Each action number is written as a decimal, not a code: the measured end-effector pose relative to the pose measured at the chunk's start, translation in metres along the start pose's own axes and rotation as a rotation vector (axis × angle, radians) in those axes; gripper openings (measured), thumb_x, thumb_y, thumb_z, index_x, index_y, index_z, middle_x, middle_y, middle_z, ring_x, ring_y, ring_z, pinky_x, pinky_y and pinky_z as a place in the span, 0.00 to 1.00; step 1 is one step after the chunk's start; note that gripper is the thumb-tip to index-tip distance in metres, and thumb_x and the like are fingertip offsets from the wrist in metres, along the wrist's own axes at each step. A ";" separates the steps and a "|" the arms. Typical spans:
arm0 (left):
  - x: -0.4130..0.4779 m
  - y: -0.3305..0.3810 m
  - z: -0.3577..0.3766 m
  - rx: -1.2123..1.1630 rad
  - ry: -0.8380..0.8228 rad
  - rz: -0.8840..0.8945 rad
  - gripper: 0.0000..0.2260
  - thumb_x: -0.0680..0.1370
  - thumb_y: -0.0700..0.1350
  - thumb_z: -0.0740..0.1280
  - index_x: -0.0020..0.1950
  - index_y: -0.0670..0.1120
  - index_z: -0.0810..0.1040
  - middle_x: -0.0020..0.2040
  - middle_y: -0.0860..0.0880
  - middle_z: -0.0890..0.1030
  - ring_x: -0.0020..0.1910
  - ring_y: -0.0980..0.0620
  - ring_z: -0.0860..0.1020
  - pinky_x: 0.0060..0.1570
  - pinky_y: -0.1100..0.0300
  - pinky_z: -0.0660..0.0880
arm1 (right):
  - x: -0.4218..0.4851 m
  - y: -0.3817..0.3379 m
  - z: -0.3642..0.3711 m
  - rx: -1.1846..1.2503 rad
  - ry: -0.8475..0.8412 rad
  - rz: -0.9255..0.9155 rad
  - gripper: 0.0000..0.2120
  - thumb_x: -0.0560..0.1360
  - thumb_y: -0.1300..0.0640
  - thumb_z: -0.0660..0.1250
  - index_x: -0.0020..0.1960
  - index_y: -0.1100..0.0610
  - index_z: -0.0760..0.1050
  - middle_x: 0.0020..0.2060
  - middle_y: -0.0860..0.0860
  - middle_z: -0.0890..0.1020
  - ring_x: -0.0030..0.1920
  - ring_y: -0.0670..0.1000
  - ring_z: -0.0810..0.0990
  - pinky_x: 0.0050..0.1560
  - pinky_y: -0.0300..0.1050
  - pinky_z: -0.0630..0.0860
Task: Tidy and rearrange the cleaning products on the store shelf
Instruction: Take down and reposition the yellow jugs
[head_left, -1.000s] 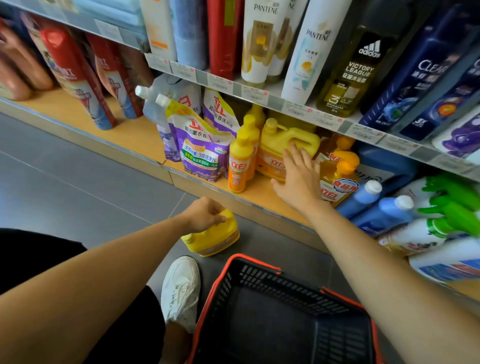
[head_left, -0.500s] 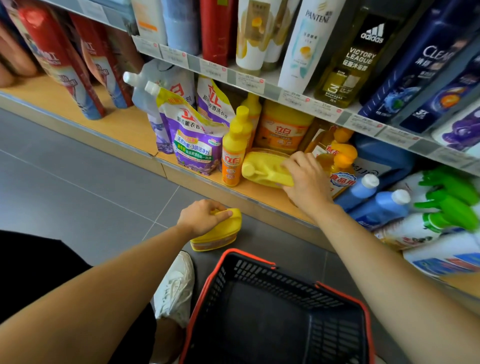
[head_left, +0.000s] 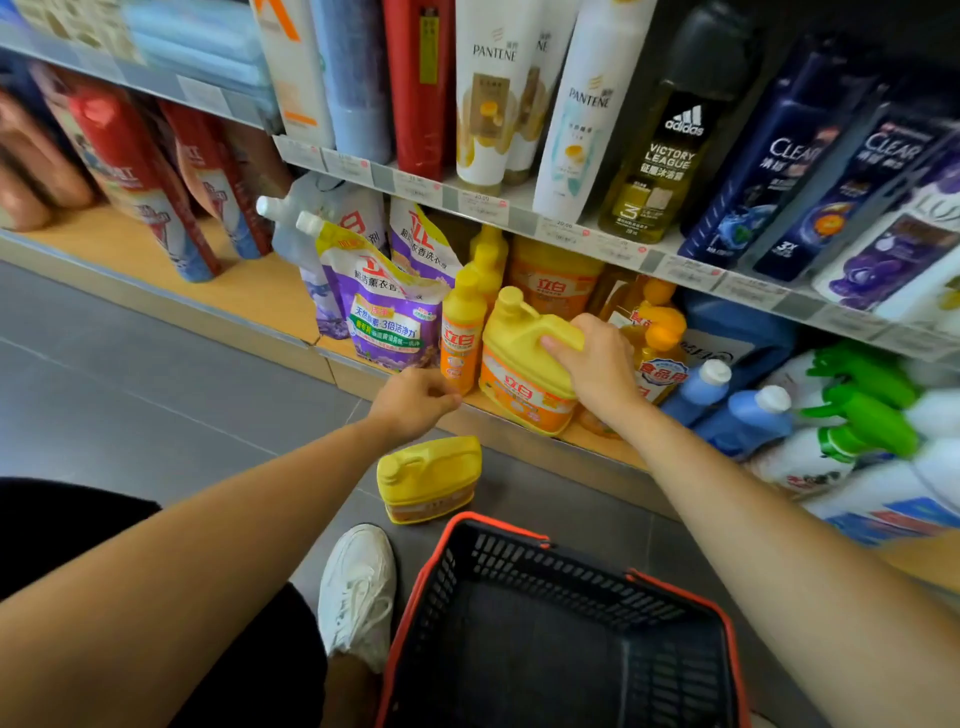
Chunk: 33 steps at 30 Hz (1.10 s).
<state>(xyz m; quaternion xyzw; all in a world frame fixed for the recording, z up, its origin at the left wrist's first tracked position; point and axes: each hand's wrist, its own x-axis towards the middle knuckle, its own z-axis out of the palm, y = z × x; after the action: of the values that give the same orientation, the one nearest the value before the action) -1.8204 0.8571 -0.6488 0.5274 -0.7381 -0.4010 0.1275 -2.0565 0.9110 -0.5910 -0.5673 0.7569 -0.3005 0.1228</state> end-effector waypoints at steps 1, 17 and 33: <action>-0.001 0.012 -0.008 -0.010 0.011 0.040 0.04 0.79 0.47 0.71 0.50 0.49 0.85 0.49 0.51 0.84 0.52 0.50 0.81 0.55 0.51 0.79 | -0.003 -0.003 -0.002 -0.011 -0.021 -0.015 0.13 0.77 0.45 0.69 0.46 0.56 0.75 0.41 0.51 0.76 0.51 0.58 0.75 0.54 0.56 0.70; -0.058 0.149 -0.070 -0.003 -0.163 0.613 0.13 0.81 0.47 0.69 0.65 0.50 0.79 0.59 0.55 0.80 0.59 0.61 0.77 0.54 0.67 0.74 | -0.065 -0.040 -0.142 0.126 -0.189 -0.157 0.07 0.72 0.47 0.75 0.47 0.49 0.83 0.43 0.45 0.84 0.44 0.42 0.81 0.42 0.40 0.75; -0.092 0.158 0.007 0.173 -0.373 0.787 0.14 0.76 0.51 0.73 0.60 0.48 0.81 0.54 0.54 0.80 0.53 0.53 0.78 0.51 0.52 0.78 | -0.136 0.014 -0.159 0.022 -0.415 -0.038 0.14 0.71 0.47 0.77 0.40 0.57 0.81 0.31 0.52 0.78 0.32 0.43 0.73 0.32 0.42 0.64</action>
<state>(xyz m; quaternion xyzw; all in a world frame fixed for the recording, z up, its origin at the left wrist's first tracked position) -1.8933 0.9609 -0.5168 0.1336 -0.9238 -0.3472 0.0903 -2.1072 1.0904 -0.4953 -0.6298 0.7011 -0.1879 0.2766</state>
